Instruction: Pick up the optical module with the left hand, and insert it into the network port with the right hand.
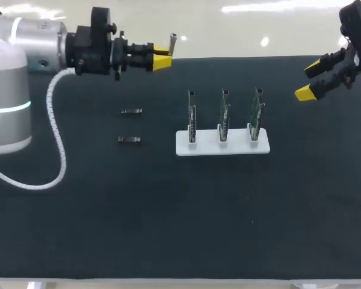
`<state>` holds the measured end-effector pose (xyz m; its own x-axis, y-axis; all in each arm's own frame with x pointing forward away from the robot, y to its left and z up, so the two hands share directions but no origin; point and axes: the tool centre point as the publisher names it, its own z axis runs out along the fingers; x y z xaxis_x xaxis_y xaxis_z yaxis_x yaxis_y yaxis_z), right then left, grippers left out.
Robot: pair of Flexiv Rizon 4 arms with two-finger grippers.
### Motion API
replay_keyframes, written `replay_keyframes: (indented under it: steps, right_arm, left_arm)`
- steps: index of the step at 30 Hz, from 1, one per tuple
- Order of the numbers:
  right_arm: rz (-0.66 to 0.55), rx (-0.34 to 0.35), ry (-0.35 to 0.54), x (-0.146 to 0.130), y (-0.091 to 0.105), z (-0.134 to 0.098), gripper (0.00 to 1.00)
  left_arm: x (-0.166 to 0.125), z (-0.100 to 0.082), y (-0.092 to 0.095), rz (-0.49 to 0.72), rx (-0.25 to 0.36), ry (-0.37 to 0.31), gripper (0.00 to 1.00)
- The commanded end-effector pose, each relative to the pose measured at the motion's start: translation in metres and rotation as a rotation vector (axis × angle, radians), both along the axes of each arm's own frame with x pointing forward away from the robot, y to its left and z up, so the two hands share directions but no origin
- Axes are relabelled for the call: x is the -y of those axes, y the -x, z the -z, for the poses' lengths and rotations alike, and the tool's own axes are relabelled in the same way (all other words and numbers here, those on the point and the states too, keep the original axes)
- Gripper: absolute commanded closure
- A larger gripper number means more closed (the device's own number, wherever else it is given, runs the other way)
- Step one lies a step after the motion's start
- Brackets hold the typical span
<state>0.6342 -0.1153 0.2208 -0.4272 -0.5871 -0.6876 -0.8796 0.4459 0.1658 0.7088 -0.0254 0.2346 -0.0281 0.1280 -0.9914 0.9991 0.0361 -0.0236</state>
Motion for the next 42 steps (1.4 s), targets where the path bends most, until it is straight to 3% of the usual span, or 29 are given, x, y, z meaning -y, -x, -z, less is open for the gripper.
replay_keyframes:
  steps: [1, 14, 36, 42]
  right_arm:
    - [-0.002, 0.0, -0.002, 0.0, -0.001, 0.001, 0.0]
    - [-0.002, 0.0, -0.002, 0.0, -0.001, 0.001, 0.0]
    - [-0.002, 0.0, -0.002, 0.0, -0.001, 0.001, 0.0]
    - [-0.226, -0.013, 0.095, -0.031, -0.03, -0.017, 0.0]
  left_arm:
    - [0.011, 0.006, -0.008, 0.012, 0.0, 0.01, 1.0]
    - [0.035, 0.008, -0.008, 0.002, -0.024, 0.03, 1.0]
    - [0.036, 0.008, -0.007, -0.024, -0.036, 0.034, 1.0]
    - [0.036, 0.008, -0.007, -0.024, -0.036, 0.034, 1.0]
